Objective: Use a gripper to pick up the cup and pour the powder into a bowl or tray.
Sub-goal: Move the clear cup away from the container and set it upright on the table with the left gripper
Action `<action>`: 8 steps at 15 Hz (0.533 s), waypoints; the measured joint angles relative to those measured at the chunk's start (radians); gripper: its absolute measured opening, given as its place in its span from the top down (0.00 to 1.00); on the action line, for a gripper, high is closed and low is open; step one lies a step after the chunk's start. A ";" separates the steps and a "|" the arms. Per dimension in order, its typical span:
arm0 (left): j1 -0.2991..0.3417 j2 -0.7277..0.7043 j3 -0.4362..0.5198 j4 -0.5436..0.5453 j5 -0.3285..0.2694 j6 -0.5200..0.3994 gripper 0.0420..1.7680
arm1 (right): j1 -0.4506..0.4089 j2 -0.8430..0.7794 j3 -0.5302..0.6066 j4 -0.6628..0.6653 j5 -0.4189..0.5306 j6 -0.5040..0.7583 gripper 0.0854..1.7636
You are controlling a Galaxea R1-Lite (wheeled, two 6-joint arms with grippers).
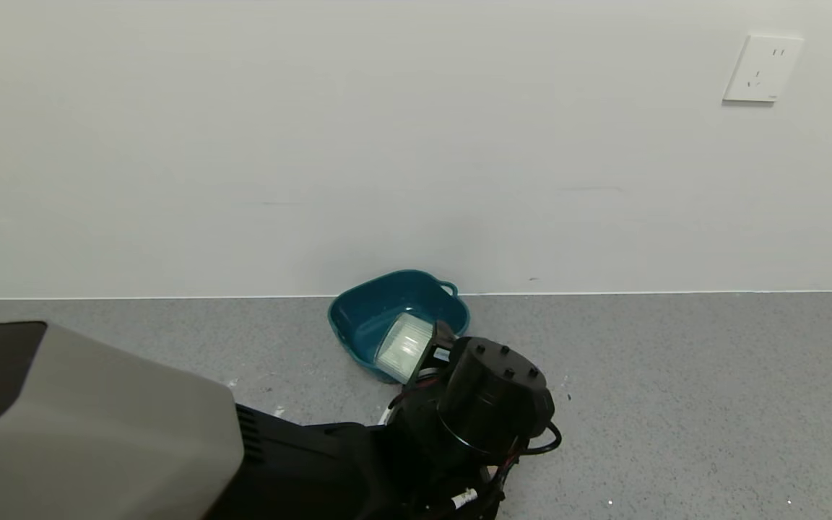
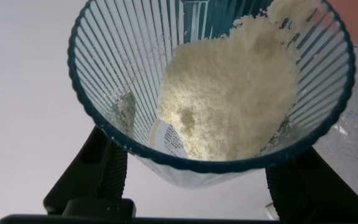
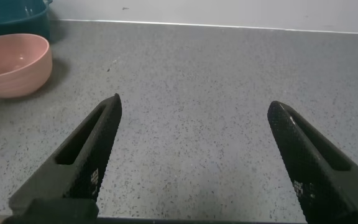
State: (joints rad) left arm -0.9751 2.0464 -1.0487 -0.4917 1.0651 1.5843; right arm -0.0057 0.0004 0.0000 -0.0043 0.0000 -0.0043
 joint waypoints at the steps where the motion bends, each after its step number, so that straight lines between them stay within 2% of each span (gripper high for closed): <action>1: 0.004 -0.011 0.011 -0.015 -0.001 -0.019 0.29 | 0.000 0.000 0.000 0.000 0.000 0.000 0.03; 3: 0.013 -0.027 0.035 -0.039 -0.018 -0.072 0.29 | 0.000 0.000 0.000 0.000 0.000 0.000 0.03; 6: 0.019 -0.040 0.078 -0.066 -0.037 -0.206 0.29 | 0.000 0.000 0.000 0.000 0.000 0.000 0.03; 8: 0.025 -0.046 0.107 -0.120 -0.045 -0.255 0.29 | 0.000 0.000 0.000 0.000 0.000 0.000 0.03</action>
State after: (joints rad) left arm -0.9504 2.0002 -0.9413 -0.6113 1.0204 1.3296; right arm -0.0057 0.0004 0.0000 -0.0038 0.0000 -0.0047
